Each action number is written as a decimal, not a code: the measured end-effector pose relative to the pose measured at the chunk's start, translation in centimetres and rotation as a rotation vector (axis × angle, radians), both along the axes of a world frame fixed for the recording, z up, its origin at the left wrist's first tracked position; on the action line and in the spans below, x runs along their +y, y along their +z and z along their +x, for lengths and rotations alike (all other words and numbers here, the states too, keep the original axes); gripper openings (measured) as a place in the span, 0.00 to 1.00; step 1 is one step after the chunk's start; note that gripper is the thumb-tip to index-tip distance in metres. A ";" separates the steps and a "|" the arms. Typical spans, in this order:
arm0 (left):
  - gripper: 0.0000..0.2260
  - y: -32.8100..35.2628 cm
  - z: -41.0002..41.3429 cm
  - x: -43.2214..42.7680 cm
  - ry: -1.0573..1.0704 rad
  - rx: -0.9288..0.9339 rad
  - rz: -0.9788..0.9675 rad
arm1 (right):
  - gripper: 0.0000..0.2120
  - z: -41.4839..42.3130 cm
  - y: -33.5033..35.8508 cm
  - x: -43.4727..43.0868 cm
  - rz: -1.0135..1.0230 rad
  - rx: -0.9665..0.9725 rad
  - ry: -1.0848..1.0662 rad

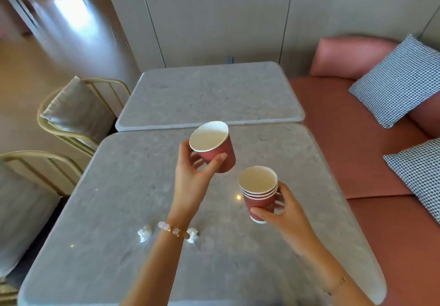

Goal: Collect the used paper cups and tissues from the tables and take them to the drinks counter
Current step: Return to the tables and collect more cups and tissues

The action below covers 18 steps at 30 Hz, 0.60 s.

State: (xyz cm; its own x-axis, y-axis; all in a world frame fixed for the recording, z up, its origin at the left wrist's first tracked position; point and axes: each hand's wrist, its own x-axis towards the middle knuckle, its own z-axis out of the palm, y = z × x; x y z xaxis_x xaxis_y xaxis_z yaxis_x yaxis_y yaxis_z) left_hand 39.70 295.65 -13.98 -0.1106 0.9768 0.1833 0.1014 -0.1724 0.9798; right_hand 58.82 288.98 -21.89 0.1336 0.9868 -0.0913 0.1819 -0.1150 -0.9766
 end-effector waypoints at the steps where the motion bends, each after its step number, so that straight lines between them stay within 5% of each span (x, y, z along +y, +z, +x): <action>1: 0.28 0.7 -1.1 -0.1 -0.004 -0.014 0.013 | 0.31 -1.2 0.1 0.2 0.003 -0.013 0.017; 6: 0.21 2.6 -5.7 -0.8 -0.084 -0.009 0.027 | 0.28 -7.4 1.1 1.0 0.034 -0.043 0.088; 11: 0.28 1.9 -8.4 -1.9 -0.140 0.048 -0.021 | 0.28 -11.9 2.1 1.6 0.078 -0.050 0.118; 18: 0.24 -0.1 -9.9 -3.2 -0.210 0.094 -0.123 | 0.28 -14.2 2.8 1.8 0.109 -0.045 0.103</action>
State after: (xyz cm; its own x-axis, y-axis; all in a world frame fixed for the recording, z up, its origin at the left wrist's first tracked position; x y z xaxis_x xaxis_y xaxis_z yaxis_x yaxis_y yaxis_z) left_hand 29.82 292.46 -14.06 0.1090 0.9921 0.0621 0.1677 -0.0799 0.9826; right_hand 44.64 290.75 -19.05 0.0327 0.9993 0.0207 0.2312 0.0126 -0.9728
